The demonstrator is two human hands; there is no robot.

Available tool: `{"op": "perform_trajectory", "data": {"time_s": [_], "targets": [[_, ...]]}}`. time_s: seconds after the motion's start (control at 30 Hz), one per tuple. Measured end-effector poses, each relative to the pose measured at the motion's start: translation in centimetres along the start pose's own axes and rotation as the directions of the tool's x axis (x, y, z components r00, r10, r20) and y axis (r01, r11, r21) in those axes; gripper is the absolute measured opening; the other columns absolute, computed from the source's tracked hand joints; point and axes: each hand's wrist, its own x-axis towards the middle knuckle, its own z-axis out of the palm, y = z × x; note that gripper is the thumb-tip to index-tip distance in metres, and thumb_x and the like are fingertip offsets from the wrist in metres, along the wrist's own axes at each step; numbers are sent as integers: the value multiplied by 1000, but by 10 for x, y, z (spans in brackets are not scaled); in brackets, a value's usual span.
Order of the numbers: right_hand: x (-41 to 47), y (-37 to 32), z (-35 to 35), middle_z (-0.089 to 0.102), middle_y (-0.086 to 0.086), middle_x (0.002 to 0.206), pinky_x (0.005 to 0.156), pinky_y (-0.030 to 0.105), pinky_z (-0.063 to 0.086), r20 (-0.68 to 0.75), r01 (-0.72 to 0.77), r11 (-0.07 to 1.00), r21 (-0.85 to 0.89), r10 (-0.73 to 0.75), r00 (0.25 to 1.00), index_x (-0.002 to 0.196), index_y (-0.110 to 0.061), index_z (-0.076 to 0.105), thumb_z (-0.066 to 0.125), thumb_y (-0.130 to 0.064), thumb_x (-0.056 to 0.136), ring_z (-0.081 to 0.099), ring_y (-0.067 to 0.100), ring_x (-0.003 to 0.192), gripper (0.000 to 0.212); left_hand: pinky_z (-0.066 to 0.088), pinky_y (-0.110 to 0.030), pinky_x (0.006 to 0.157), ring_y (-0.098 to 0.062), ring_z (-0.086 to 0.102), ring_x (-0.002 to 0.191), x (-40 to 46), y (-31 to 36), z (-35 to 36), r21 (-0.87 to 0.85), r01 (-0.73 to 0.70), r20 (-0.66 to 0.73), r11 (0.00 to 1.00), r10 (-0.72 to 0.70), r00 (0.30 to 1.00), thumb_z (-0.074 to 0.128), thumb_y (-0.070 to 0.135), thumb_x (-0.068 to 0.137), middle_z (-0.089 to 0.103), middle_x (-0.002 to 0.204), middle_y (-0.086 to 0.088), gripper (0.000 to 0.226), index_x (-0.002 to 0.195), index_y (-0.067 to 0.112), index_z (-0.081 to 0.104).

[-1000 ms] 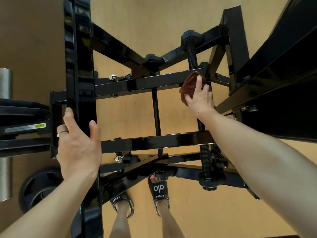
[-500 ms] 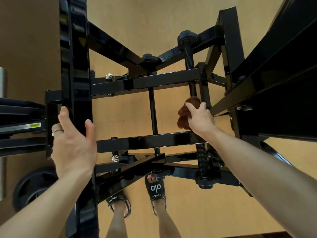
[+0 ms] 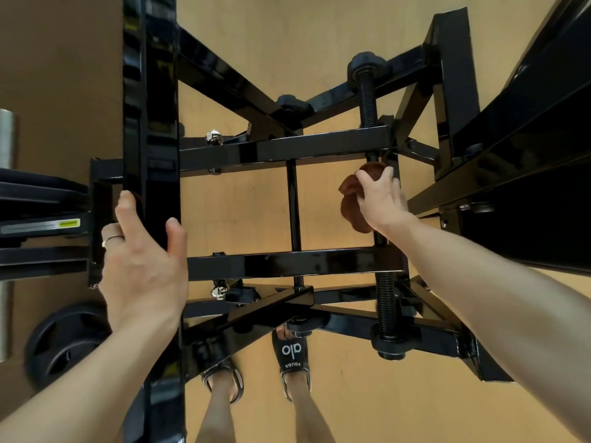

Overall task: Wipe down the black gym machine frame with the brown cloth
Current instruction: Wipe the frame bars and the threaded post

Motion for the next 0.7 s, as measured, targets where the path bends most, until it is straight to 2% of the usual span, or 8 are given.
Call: {"op": "perform_trajectory", "data": {"time_s": [0.13,0.23,0.37,0.43,0.47,0.53,0.57,0.7], "targets": [[-8,2,1,31,21,144,100,49,51,34,-28,1000,11,27,999,146,-27,38,59,-23,103,45,42,129,47,53,-57,75,-45,58,98,0,-1,0,-25,-19,-5,1000,19,1000,43,44,106,48,129,-29,56,153,24,20],[-33,4,7,28,21,142,99,47,51,126,-37,997,-66,46,991,148,-28,35,60,-25,102,47,40,124,52,46,-49,71,-43,58,98,-1,-2,0,-44,-23,-6,999,23,1000,43,44,106,48,131,-28,56,153,25,20],[-44,2,1,31,21,140,93,43,56,232,-45,981,-188,88,969,150,-31,34,62,-27,100,53,37,116,57,46,-49,72,-45,59,103,-1,-2,-2,-67,-23,2,997,23,1000,42,45,106,47,132,-27,57,154,26,19],[-42,-8,-7,32,21,141,92,44,58,159,-4,974,-228,41,986,146,-28,37,72,-27,94,54,38,116,63,45,-48,72,-44,59,104,-1,-3,-1,-67,-24,6,997,24,1000,42,45,106,47,133,-27,57,155,25,20],[-41,-15,-9,32,21,142,92,43,58,70,35,975,-219,-20,997,145,-27,39,75,-27,92,53,38,117,64,44,-47,71,-44,60,104,-1,-3,-1,-66,-23,6,998,23,1000,42,45,106,47,133,-27,57,155,25,20],[-40,-36,-11,37,20,142,92,41,55,-97,151,981,-124,-164,982,145,-26,41,72,-25,95,52,36,120,59,43,-46,70,-44,60,103,0,-4,-1,-67,-13,10,998,14,1000,42,45,106,47,134,-27,58,155,24,20],[-37,-48,-10,38,18,141,93,40,54,-129,198,979,-51,-203,971,145,-27,42,68,-26,98,52,34,121,55,42,-46,70,-44,59,103,-1,-3,-1,-71,-6,14,997,7,1000,41,45,106,47,134,-26,58,156,24,20],[-4,-87,12,37,13,142,97,42,53,39,129,965,229,-141,989,147,-32,43,54,-34,105,49,35,126,43,45,-45,69,-42,60,101,0,-4,-2,-99,-20,16,995,22,1000,43,44,106,47,136,-24,58,155,25,20]]}}
